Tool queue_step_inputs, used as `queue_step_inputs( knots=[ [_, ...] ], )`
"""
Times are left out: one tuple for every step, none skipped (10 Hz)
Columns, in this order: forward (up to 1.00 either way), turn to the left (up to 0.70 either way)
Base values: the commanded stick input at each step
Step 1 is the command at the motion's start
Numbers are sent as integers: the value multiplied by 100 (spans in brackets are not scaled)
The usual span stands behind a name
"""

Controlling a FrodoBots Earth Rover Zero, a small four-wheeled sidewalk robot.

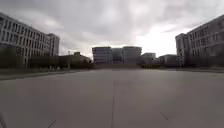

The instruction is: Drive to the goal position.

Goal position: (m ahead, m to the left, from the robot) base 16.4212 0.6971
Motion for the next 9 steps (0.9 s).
queue_step_inputs(
  knots=[
    [100,0],
    [100,0],
    [100,0],
    [100,0],
    [100,1],
    [100,2],
    [100,4],
    [100,0],
    [100,12]
  ],
)
